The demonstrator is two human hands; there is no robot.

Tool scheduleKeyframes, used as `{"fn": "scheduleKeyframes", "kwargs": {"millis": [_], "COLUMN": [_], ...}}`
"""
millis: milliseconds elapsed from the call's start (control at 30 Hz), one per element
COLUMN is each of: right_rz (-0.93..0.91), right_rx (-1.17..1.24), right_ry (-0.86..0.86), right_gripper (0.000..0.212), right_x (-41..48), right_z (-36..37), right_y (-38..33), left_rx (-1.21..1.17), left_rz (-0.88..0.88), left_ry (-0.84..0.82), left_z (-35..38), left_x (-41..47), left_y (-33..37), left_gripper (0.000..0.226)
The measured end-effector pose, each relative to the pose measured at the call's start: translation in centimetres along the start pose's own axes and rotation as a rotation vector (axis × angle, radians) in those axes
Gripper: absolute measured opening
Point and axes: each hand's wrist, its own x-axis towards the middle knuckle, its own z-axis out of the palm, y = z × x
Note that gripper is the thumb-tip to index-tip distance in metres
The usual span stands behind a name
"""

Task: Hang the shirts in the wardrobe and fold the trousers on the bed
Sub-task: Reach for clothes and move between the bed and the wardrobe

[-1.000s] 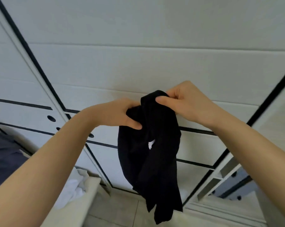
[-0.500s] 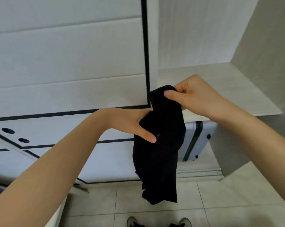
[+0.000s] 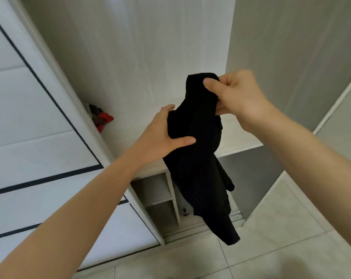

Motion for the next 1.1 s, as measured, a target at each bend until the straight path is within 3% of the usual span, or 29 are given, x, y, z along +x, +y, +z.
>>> {"fn": "scheduleKeyframes", "kwargs": {"millis": [67, 133, 200, 267, 367, 433, 533, 700, 867, 1000, 1100], "right_rz": [-0.001, 0.005, 0.023, 0.041, 0.056, 0.067, 0.06, 0.136, 0.178, 0.211, 0.116], "right_rx": [0.029, 0.067, 0.121, 0.177, 0.18, 0.153, 0.06, -0.005, 0.001, -0.014, 0.002], "right_ry": [0.06, 0.118, 0.163, 0.183, 0.213, 0.232, 0.269, 0.332, 0.334, 0.2, -0.012], "right_gripper": [0.04, 0.04, 0.03, 0.018, 0.017, 0.027, 0.024, 0.042, 0.029, 0.02, 0.023], "right_x": [2.0, 4.1, 6.0, 7.9, 11.1, 13.3, 16.5, 20.9, 23.2, 25.1, 25.6], "right_z": [-1.6, -2.9, -3.9, -4.5, -5.2, -5.6, -6.3, -9.1, -11.0, -11.2, -11.0], "right_y": [-0.8, -1.7, -2.3, -2.7, -2.6, -2.3, -2.1, -0.5, 0.8, 1.1, 0.7], "left_rx": [-0.016, -0.044, -0.092, -0.168, -0.172, -0.108, -0.122, -0.366, -0.319, -0.25, -0.168], "left_rz": [0.042, 0.061, 0.091, 0.12, 0.135, 0.142, 0.094, -0.005, 0.054, 0.06, 0.05], "left_ry": [0.17, 0.352, 0.424, 0.327, 0.118, 0.146, 0.19, 0.283, 0.305, 0.339, 0.36], "left_z": [1.0, 2.2, 3.4, 4.1, 4.9, 5.4, 4.5, -0.5, -4.7, -6.9, -8.1], "left_x": [1.8, 3.4, 5.0, 7.0, 10.6, 13.3, 17.4, 22.4, 24.6, 26.2, 26.9], "left_y": [0.9, 1.8, 2.2, 2.3, 2.1, 1.6, 0.8, 0.2, 2.8, 6.0, 8.4], "left_gripper": [0.095, 0.077, 0.053, 0.039, 0.052, 0.051, 0.025, 0.041, 0.033, 0.026, 0.025]}}
